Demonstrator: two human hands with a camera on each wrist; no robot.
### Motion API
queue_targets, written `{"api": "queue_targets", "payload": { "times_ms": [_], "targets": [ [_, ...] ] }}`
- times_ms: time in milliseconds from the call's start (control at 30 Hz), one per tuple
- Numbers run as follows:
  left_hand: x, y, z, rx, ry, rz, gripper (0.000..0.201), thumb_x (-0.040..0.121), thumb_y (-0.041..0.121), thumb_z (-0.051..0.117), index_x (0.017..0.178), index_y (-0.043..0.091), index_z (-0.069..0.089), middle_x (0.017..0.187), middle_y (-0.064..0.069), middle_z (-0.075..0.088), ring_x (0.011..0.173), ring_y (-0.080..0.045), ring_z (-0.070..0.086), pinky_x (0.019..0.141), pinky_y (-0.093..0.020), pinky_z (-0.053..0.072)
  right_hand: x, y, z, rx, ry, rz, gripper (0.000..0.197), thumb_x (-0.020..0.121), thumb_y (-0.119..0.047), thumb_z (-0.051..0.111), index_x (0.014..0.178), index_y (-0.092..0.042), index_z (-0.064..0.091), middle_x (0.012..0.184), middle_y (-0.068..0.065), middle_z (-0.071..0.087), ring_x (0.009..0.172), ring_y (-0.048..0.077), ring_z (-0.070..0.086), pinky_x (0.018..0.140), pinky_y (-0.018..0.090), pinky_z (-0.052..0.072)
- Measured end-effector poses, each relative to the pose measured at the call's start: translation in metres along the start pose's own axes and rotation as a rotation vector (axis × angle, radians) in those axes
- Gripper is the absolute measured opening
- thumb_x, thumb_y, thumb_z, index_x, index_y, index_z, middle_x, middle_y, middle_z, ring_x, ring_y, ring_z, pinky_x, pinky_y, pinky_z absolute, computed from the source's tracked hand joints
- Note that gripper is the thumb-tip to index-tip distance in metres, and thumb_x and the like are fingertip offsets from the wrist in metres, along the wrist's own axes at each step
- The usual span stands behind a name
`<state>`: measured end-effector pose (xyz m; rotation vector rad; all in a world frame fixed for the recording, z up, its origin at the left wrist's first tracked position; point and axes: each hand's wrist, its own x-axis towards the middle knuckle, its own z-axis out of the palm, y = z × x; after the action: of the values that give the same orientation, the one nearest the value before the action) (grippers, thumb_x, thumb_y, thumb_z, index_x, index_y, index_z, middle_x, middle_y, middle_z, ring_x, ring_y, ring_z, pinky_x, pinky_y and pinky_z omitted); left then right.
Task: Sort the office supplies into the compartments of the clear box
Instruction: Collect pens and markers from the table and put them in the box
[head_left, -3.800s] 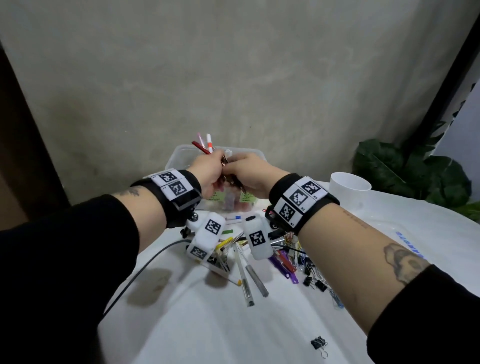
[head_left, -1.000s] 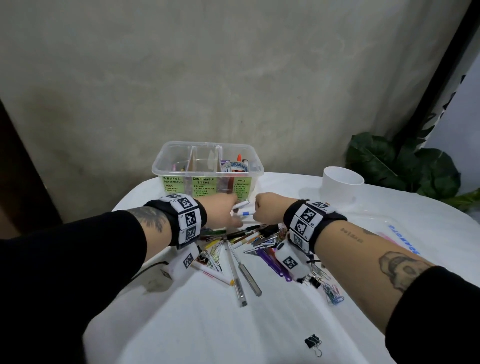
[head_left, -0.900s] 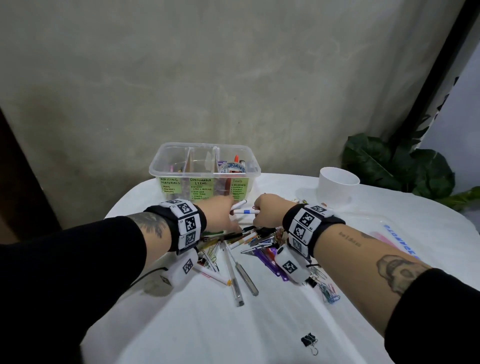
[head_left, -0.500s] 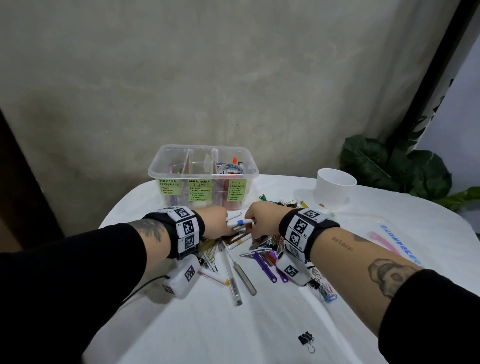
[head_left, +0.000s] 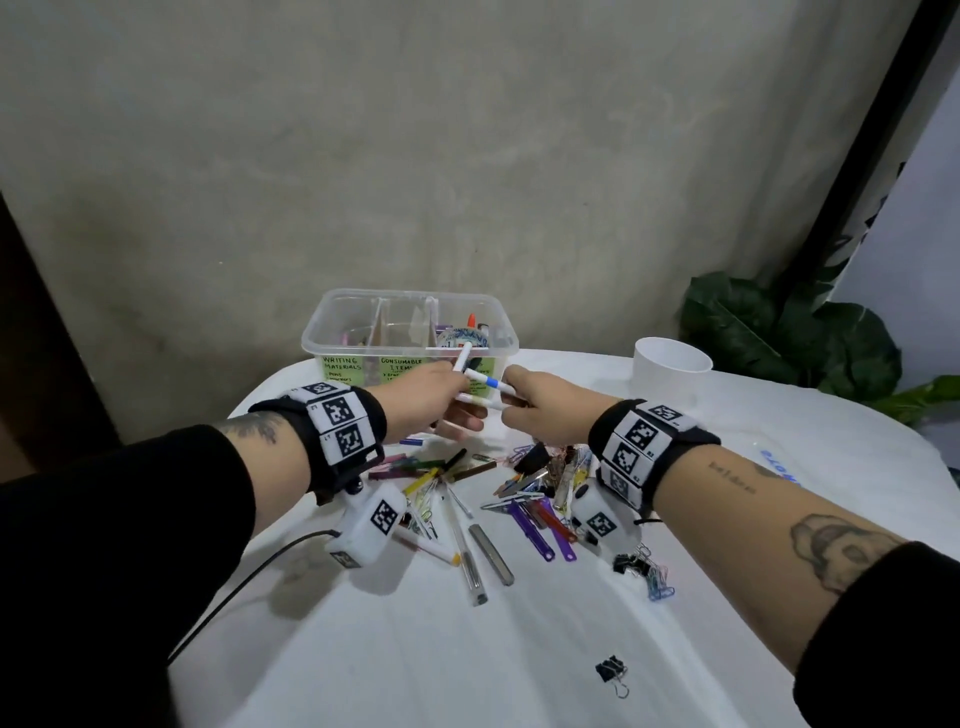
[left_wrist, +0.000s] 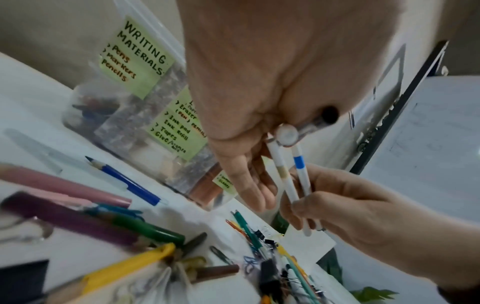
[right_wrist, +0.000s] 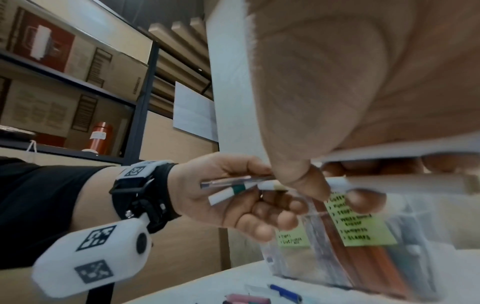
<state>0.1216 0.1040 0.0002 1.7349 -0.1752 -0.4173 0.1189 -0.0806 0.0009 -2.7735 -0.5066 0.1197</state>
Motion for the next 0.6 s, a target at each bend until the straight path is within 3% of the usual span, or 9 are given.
{"api": "queue_targets", "payload": {
  "times_ms": [133, 233, 333, 400, 500, 600],
  "targets": [
    [-0.010, 0.000, 0.000, -0.072, -0.036, -0.109, 0.025, 0.104, 0.012, 0.034, 0.113, -0.004, 0.051, 0.092, -0.019, 0.069, 0.080, -0.031, 0.070, 0.070, -0.041, 0.059, 0.000, 0.013, -0.007, 0.068, -0.001, 0.061, 0.021, 0.092, -0.017, 0.051, 0.073, -0.023, 0.046, 0.070, -0.001, 0.050, 0.062, 0.018, 0.045, 0.056, 0.029, 0.036],
    [-0.015, 0.001, 0.002, -0.144, -0.030, -0.105, 0.024, 0.106, 0.013, 0.033, 0.122, -0.001, 0.044, 0.100, -0.021, 0.067, 0.080, -0.029, 0.069, 0.066, -0.038, 0.062, 0.000, 0.018, -0.007, 0.456, 0.047, 0.151, 0.022, 0.091, -0.006, 0.047, 0.070, -0.012, 0.052, 0.061, 0.003, 0.044, 0.053, 0.020, 0.039, 0.052, 0.028, 0.034],
    [-0.008, 0.006, 0.007, -0.208, 0.028, -0.013, 0.024, 0.106, 0.014, 0.035, 0.125, 0.005, 0.046, 0.116, -0.020, 0.064, 0.089, -0.027, 0.066, 0.085, -0.041, 0.056, 0.001, -0.001, -0.006, 0.776, 0.075, 0.177, 0.015, 0.092, 0.001, 0.040, 0.088, -0.008, 0.050, 0.059, 0.004, 0.042, 0.045, 0.017, 0.037, 0.047, 0.028, 0.032],
    [-0.004, 0.012, 0.012, -0.264, 0.059, 0.037, 0.020, 0.105, 0.014, 0.037, 0.113, 0.008, 0.054, 0.115, -0.021, 0.064, 0.087, -0.030, 0.063, 0.096, -0.047, 0.048, 0.005, -0.023, -0.005, 0.811, 0.041, 0.146, 0.021, 0.090, 0.005, 0.036, 0.101, -0.010, 0.045, 0.063, 0.007, 0.046, 0.045, 0.017, 0.038, 0.047, 0.028, 0.033],
    [-0.001, 0.018, 0.018, -0.325, 0.133, 0.054, 0.017, 0.104, 0.017, 0.040, 0.104, 0.015, 0.057, 0.095, -0.018, 0.064, 0.075, -0.032, 0.061, 0.091, -0.053, 0.047, 0.018, -0.051, -0.005, 0.630, 0.042, 0.071, 0.035, 0.087, 0.009, 0.031, 0.114, -0.003, 0.048, 0.078, 0.015, 0.053, 0.057, 0.021, 0.047, 0.050, 0.030, 0.039],
    [-0.001, 0.022, 0.012, -0.452, 0.181, 0.018, 0.013, 0.103, 0.023, 0.046, 0.099, 0.020, 0.058, 0.092, -0.010, 0.066, 0.079, -0.028, 0.062, 0.092, -0.060, 0.049, 0.037, -0.069, -0.006, 0.466, 0.130, 0.090, 0.040, 0.088, 0.004, 0.036, 0.124, -0.002, 0.052, 0.110, 0.018, 0.062, 0.096, 0.030, 0.059, 0.079, 0.036, 0.051]
  ]
}}
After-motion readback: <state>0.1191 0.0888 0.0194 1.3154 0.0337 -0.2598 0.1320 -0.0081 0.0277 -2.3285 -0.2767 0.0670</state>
